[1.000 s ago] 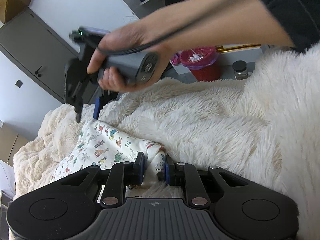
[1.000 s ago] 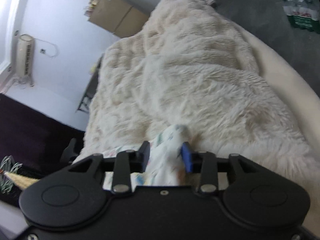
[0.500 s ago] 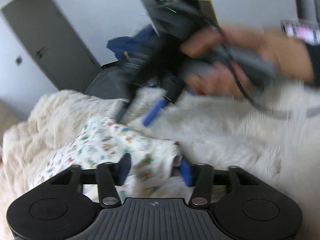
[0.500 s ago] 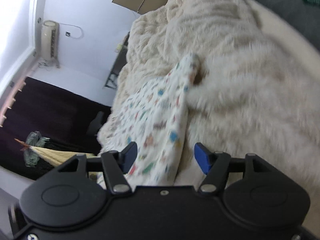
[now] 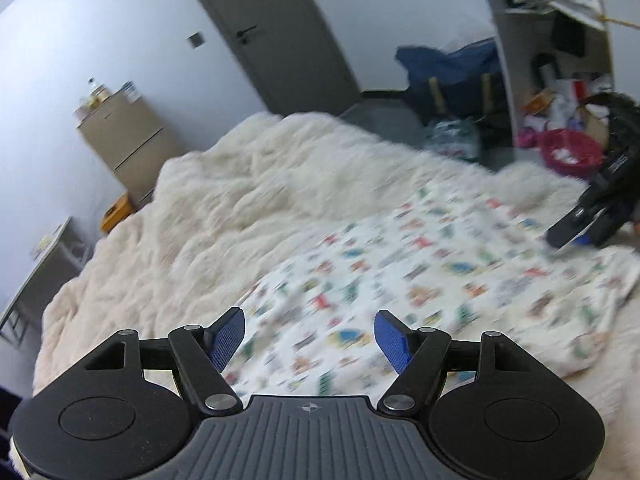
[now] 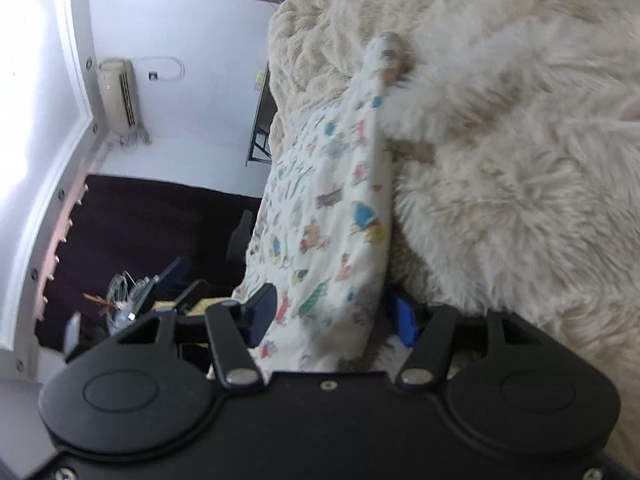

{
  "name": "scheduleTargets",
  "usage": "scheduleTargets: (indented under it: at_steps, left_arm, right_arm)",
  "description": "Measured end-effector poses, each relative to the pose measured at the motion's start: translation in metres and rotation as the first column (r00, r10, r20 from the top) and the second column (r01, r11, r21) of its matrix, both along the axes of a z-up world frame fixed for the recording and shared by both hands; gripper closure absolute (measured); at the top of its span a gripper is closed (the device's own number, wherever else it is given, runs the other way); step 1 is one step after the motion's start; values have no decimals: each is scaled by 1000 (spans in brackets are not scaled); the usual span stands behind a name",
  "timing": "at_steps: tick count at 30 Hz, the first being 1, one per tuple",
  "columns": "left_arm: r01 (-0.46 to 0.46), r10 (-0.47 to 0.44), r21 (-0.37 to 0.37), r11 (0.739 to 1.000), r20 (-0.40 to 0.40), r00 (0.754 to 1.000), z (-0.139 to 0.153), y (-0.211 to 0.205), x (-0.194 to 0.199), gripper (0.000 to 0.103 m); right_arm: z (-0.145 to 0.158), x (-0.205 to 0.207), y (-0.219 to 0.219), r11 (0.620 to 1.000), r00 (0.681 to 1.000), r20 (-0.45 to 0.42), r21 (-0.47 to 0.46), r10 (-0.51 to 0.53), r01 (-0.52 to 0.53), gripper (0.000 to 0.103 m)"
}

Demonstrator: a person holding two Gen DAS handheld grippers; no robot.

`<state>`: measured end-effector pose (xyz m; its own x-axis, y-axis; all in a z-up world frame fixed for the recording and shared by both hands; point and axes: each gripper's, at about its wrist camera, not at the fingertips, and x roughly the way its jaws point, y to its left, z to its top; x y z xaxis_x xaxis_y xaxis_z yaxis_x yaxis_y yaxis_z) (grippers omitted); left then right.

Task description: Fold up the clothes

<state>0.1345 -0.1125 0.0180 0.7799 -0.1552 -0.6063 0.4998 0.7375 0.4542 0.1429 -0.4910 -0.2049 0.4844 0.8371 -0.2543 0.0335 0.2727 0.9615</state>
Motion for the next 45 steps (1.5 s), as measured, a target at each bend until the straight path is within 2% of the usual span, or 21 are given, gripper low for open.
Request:
scheduleTargets:
  at_steps: [5, 10, 12, 15, 18, 20, 22, 25, 28, 34, 36, 38, 41, 43, 45]
  left_arm:
    - [11, -11, 8, 1000, -14, 1000, -8, 0, -1, 31]
    - [78, -78, 13, 997, 0, 997, -19, -3, -17, 23]
    - [105, -105, 16, 994, 15, 994, -25, -5, -22, 17]
    - [135, -136, 31, 990, 17, 991, -38, -11, -31, 17]
    - [152, -154, 63, 986, 27, 988, -46, -14, -36, 17]
    - [167, -170, 74, 983, 34, 985, -46, -13, -40, 17]
    - [195, -199, 81, 978, 48, 979, -42, -10, -46, 16]
    - [235, -241, 92, 968, 63, 968, -37, -8, -54, 16]
    - [279, -287, 103, 955, 69, 955, -36, -10, -63, 16]
    - [329, -337, 108, 938, 63, 939, -37, -12, -72, 15]
    - [333, -341, 105, 937, 61, 938, -38, -12, -72, 15]
    - [337, -344, 102, 936, 59, 937, -38, -12, -72, 15]
    - [342, -348, 96, 935, 53, 936, -39, -11, -71, 15]
    - [339, -345, 93, 936, 50, 937, -40, -10, -70, 15]
    - [334, -339, 89, 938, 50, 939, -40, -10, -69, 14]
  right_arm:
    - [-2, -1, 1, 1000, 1000, 15, 4, 7, -7, 51]
    - [19, 0, 5, 998, 991, 120, 29, 51, -55, 50]
    - [16, 0, 5, 998, 992, 107, 21, 63, -65, 50]
    - [6, 1, 17, 996, 994, 71, 15, 86, -88, 53]
    - [1, -5, 15, 993, 994, 66, 76, 84, -89, 53]
    - [5, -10, 8, 985, 993, 89, 152, 74, -86, 54]
    - [10, -7, 6, 979, 991, 115, 188, 64, -85, 52]
    - [23, -6, 16, 984, 981, 151, 107, 123, -140, 48]
    - [25, -6, 33, 974, 965, 137, -14, 224, -224, 50]
    - [42, -12, 20, 969, 956, 211, 99, 203, -228, 52]
    - [49, -8, 26, 964, 945, 238, 90, 223, -250, 52]
    - [54, -7, 32, 959, 929, 254, 21, 270, -284, 52]
    - [54, -6, 32, 955, 925, 236, -50, 297, -293, 59]
    - [44, -3, 25, 966, 948, 189, -17, 255, -256, 63]
    - [24, 1, 16, 978, 976, 111, 73, 185, -194, 69]
